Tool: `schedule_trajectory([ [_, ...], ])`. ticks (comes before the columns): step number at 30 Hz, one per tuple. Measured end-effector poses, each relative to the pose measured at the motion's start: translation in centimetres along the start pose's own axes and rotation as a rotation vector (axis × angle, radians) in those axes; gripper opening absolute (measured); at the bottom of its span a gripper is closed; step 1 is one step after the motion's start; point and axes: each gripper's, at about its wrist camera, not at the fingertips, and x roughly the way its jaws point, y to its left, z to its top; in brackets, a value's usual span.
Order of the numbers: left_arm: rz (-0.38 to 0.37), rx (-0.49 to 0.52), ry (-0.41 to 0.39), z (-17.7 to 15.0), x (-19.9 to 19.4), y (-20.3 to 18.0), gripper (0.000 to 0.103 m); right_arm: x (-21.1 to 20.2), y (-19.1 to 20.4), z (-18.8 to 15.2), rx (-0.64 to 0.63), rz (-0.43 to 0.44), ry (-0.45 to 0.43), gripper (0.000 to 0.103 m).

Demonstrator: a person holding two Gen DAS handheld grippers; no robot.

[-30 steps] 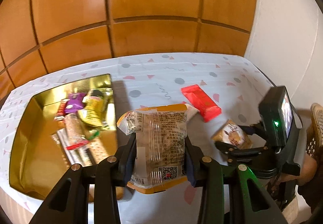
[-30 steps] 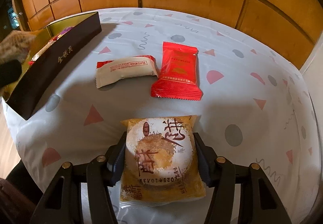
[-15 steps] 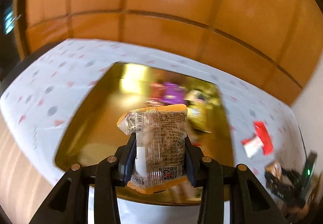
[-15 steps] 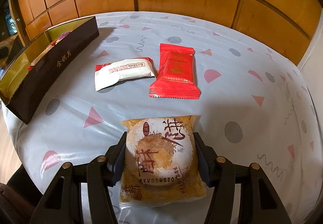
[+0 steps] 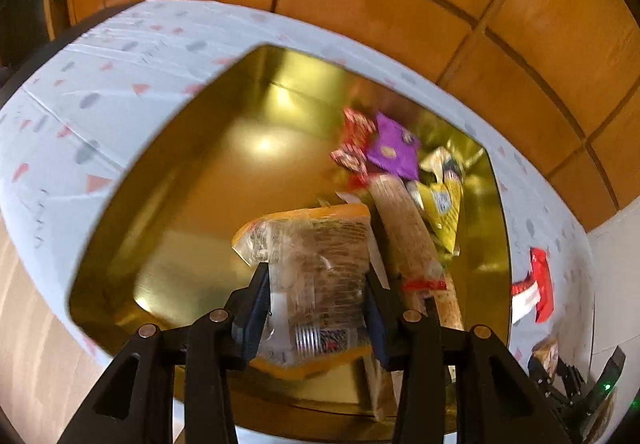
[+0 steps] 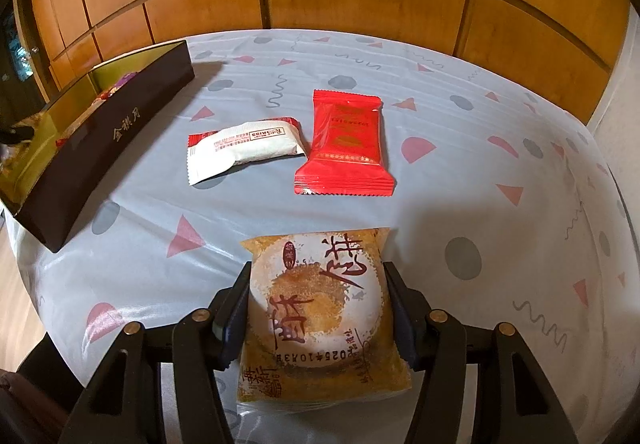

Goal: Organize snacks
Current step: 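Lower the nut bag into the gold tin and open the left gripper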

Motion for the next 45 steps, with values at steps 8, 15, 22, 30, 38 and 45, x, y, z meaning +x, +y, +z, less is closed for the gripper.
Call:
schedule_trajectory([
  [8,0.039,0.065,0.010,-1.9,0.4,-0.9,0.044,0.0,0.0,0.1,0.000,-0.005,0.003,0.061],
  [15,0.115,0.123,-0.078,-2.7,-1.4,-2.5,0.044,0.0,0.2,0.0,0.002,-0.017,-0.002,0.061],
  [22,0.110,0.166,-0.178,-2.9,-3.9,-3.9,0.044,0.0,0.5,0.0,0.005,-0.034,0.002,0.060],
  [30,0.095,0.219,-0.205,-3.7,-4.8,-5.3,0.045,0.0,0.6,0.2,0.024,-0.046,0.019,0.060],
  [38,0.102,0.226,-0.214,-4.0,-5.1,-4.9,0.045,0.2,0.7,0.6,0.033,-0.056,0.046,0.060],
  [45,0.111,0.202,-0.222,-4.0,-5.2,-3.7,0.045,-0.1,0.8,0.8,0.056,-0.061,0.080,0.059],
])
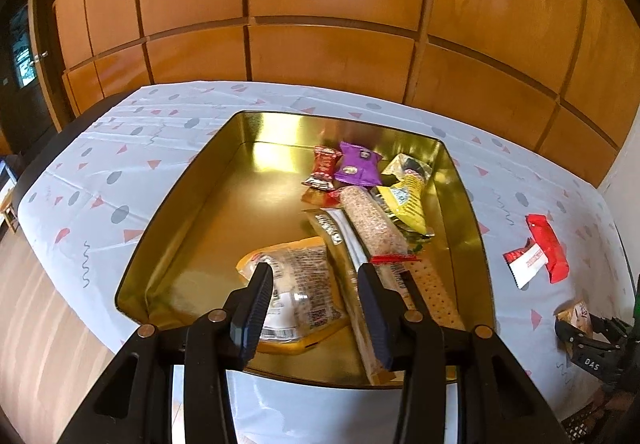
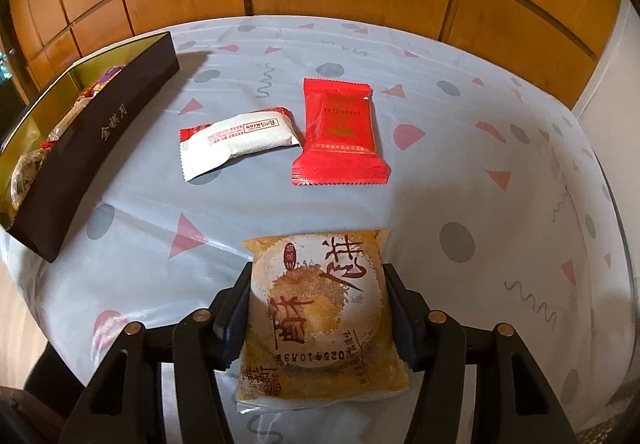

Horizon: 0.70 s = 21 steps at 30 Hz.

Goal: Organize snacks
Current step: 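Lower the nut bag into the gold tin and open the left gripper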

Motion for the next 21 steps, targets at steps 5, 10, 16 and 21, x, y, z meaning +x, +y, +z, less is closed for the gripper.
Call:
schedule_trajectory([
  [5,0.017,-0.022,-0.006,-0.2,0.0,1.1,0.045,-0.5,0.2,0.4,0.060,0.090,0.037,0.059],
  [10,0.024,-0.041,-0.010,-0.3,0.0,2.0,0.044,-1.8,2.0,1.6,0.105,0.235,0.037,0.059],
  [16,0.036,-0.068,-0.018,-0.4,0.0,3.1,0.045,-4.2,6.3,4.4,0.038,0.344,-0.013,0.059],
  [21,0.046,-0.091,-0.033,-0.4,-0.2,3.9,0.045,-5.6,10.3,7.8,-0.009,0.436,-0.060,0.059],
])
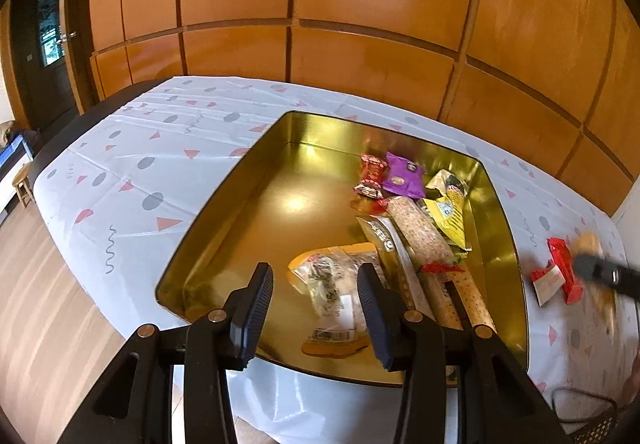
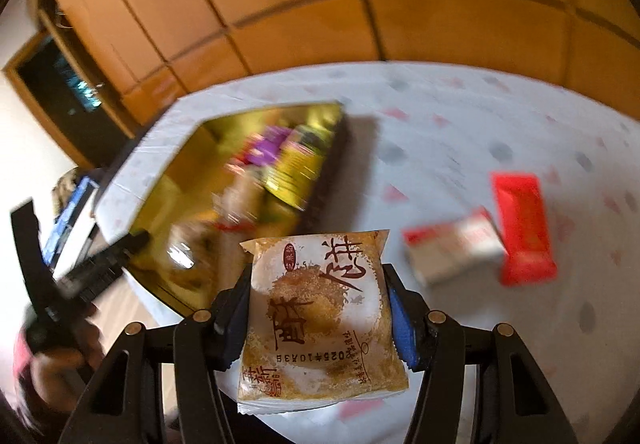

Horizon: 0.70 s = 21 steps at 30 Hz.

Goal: Organize snacks
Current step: 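Lower the nut bag into the gold tin and open the left gripper, then carry the mooncake pack into the tin and release it with the right gripper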

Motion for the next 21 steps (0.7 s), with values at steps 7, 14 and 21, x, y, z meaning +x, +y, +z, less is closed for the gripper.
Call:
schedule_trajectory([
  [7,0.015,-0.003,-0.002,0.0,0.0,0.7,0.045,3.4,4.8,4.1,-0.010,0.086,-0.011,0.060],
  [14,0.025,-0.010,-0.007,0.0,0.0,1.2,0.045,5.8,6.9,4.3,-0.049,0.082,0.024,0.060],
  [21,0.026,-0.013,-0.007,-0.1,-0.1,1.4,0.044,7.7,6.5,5.3,-0.067,0.031,0.027,0.061],
])
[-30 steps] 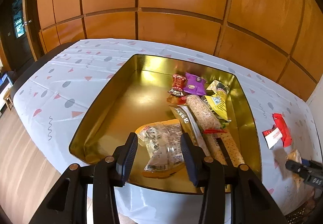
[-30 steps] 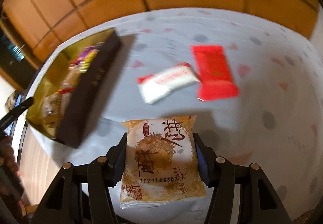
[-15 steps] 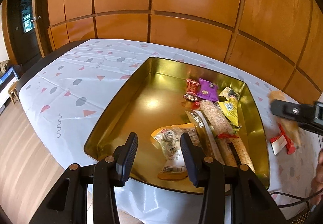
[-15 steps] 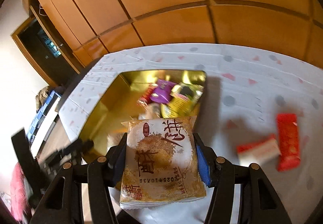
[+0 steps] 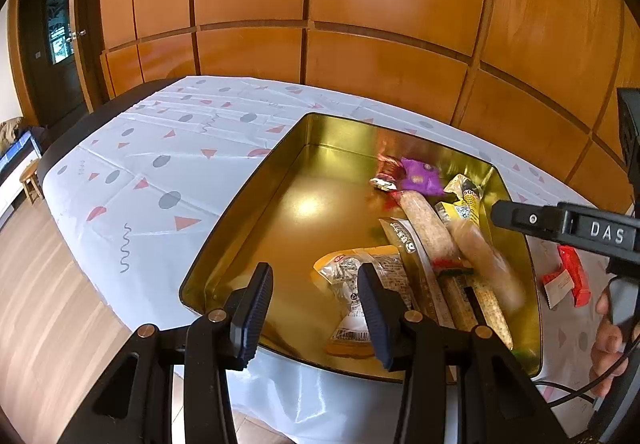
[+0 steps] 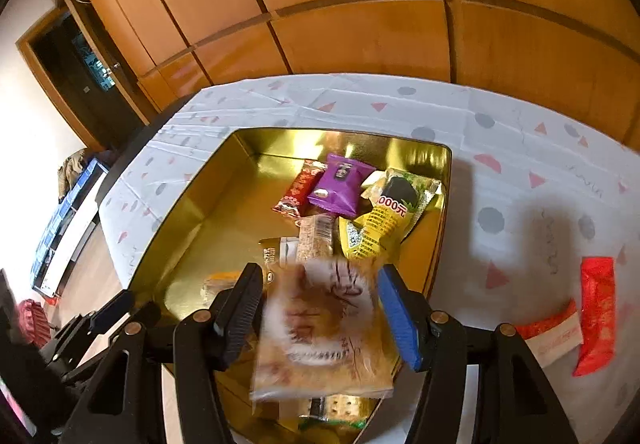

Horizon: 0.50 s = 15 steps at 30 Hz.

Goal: Organize snacks
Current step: 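Carry the mooncake pack into the tin and release it with the right gripper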

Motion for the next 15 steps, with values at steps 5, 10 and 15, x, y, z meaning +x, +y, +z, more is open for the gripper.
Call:
schedule_trajectory([
  [5,-0.002,0.004,0.005,-0.1,0.1,-0.2,0.044,0.0,-0.2,-0.7,0.006,-0.003,-0.002,0.063],
  [10,-0.005,0.015,0.001,-0.2,-0.2,-0.6,0.044,-1.1,-0.4,-1.5,0.016,-0.004,-0.025,0.070],
  [15,-0.009,0.030,0.000,-0.3,-0.4,-1.1,0.045,-2.2,-0.4,-2.1,0.002,-0.015,-0.047,0.073],
])
